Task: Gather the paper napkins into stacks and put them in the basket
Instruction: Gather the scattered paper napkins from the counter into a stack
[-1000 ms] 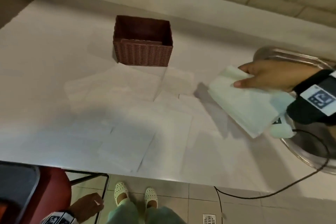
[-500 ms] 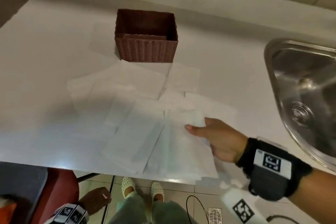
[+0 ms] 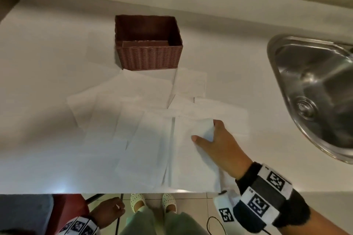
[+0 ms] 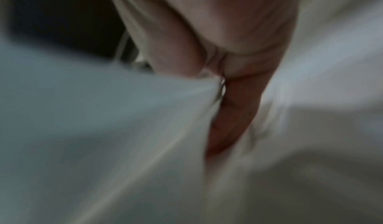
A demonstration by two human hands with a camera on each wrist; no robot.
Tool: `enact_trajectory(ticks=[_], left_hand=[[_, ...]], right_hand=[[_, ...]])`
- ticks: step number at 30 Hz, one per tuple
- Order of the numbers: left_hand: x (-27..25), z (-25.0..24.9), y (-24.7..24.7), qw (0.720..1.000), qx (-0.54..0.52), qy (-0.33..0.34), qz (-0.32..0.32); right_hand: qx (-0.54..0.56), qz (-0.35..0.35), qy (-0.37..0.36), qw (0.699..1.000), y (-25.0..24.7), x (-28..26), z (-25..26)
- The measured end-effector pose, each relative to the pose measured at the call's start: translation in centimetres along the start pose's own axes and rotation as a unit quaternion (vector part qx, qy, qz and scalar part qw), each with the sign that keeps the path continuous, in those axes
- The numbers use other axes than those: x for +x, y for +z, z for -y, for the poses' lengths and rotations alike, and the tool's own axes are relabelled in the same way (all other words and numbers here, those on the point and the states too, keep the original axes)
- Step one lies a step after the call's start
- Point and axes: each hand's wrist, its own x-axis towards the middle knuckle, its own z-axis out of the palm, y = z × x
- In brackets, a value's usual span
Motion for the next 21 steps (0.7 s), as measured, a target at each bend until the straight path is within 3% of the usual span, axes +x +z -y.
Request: enact_trajectory(ticks=[9,13,19,21], left_hand=[[-0.6,-1.5,-1.2,0.998,0.046,0.035,0.009],[-1.6,-2.3,-1.8,0.998,0.041,0.041,0.005],[-5.4,-3.1,-3.9,0.992,0.010,0.117,-0.043],[-7.0,-3.8,-5.0,0.994,0.026,0.102,-0.042]], right_hand=[[-0.142,-0.069,0.001,0.988,0.8,0.4,0.8],[-0.158,-0.057,0.009,0.986,0.9,0.9,0.9],[0.038,-0.049,-0.014,0.998,-0.4,0.6,0.5],[0.108,-0.023,-0.007,0.994,-0.8,0.4,0.4]])
